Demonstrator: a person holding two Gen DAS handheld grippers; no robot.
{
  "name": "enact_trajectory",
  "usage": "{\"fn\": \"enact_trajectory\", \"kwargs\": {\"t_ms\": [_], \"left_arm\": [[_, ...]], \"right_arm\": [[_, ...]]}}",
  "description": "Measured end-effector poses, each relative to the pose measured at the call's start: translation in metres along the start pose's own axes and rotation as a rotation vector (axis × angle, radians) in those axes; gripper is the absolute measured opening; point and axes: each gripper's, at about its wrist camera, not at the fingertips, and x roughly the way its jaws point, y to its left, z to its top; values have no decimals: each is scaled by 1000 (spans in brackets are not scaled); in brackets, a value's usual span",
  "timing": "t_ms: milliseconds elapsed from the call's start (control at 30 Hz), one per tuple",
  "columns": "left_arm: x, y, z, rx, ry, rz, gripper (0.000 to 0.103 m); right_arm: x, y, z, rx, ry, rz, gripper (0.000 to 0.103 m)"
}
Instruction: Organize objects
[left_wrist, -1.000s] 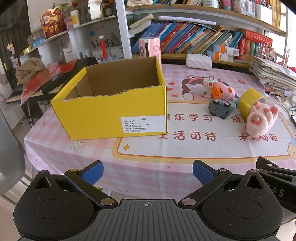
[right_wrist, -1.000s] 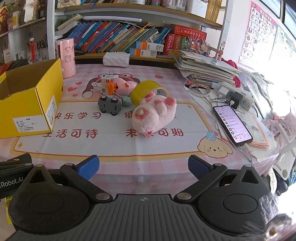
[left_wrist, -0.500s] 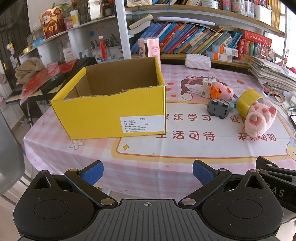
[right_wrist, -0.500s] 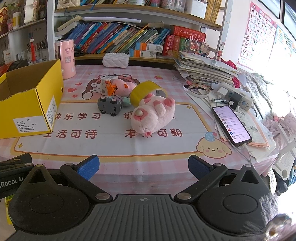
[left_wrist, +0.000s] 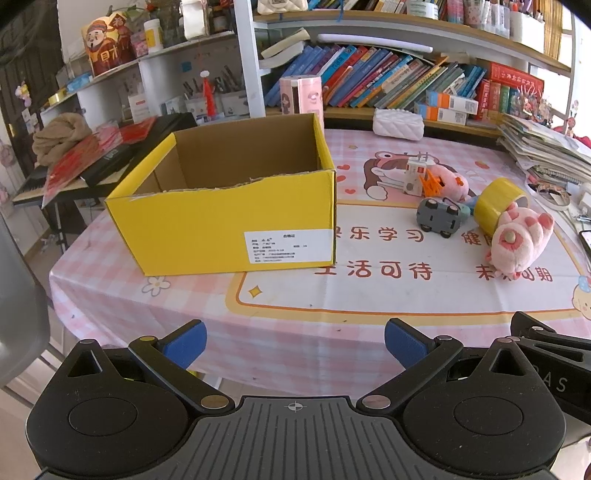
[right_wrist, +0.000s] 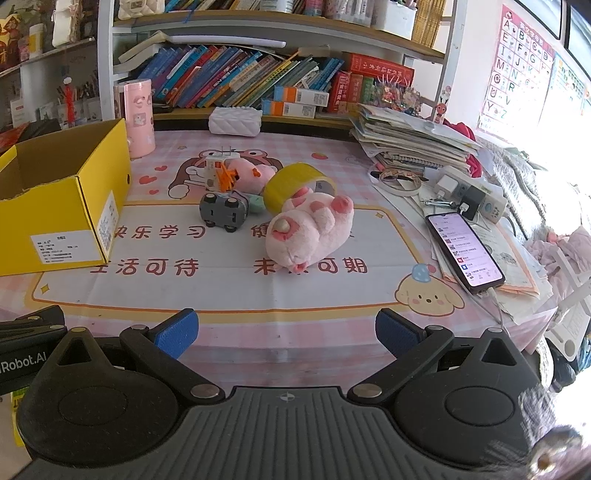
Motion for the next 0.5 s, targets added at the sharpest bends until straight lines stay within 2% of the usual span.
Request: {"fn": "enact_trajectory", "kwargs": {"t_ms": [500], "left_arm": [[-1,3,-1,-1,2,-4,103]], "right_arm": [[-1,1,-1,0,1,0,103]]}}
